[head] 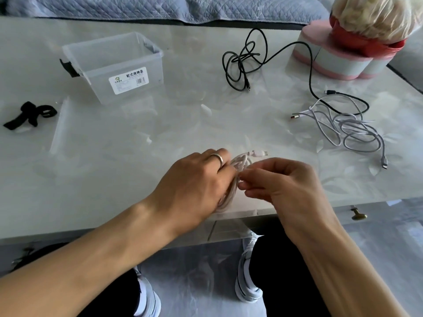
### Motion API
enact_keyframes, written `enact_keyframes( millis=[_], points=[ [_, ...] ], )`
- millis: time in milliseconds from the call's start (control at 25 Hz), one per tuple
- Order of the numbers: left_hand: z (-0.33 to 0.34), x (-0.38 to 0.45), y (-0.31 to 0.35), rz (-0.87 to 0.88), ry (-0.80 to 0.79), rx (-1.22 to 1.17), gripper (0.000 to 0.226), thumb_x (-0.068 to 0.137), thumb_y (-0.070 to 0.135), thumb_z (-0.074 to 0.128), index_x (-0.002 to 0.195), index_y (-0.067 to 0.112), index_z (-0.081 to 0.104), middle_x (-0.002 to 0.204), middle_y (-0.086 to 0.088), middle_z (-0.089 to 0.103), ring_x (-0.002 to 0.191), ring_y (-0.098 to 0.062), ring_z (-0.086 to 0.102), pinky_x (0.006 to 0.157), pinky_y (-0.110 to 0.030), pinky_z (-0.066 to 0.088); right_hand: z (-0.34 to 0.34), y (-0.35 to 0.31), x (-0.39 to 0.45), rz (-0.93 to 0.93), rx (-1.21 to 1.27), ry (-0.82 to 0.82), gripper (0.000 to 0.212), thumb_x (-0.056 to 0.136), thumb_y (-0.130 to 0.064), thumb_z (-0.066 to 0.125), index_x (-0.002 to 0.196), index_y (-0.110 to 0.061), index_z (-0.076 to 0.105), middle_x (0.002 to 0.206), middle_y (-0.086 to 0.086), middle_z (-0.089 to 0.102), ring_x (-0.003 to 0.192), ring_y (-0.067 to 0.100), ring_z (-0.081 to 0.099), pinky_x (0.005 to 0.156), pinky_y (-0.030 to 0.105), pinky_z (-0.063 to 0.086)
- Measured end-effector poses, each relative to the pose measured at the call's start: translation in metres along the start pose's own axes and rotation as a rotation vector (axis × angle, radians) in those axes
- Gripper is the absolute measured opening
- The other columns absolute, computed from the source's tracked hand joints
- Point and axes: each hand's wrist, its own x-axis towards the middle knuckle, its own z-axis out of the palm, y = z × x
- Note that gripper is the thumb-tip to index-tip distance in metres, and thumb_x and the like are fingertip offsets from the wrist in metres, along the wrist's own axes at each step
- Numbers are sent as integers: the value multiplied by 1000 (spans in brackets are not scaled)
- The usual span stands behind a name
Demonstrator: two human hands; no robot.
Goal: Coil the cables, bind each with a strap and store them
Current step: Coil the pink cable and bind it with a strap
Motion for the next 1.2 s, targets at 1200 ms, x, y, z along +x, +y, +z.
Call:
enact_keyframes(
  millis=[1200],
  points=[
    [20, 12, 29, -291, 81, -220, 24, 95, 30, 48, 92, 13, 64, 91, -4, 58, 65, -25, 57, 52, -34, 46, -20, 16, 0, -248, -476, 98, 30, 77, -2, 61, 76, -27, 78, 58, -14, 66, 52, 1, 57, 51, 9, 39]
  ],
)
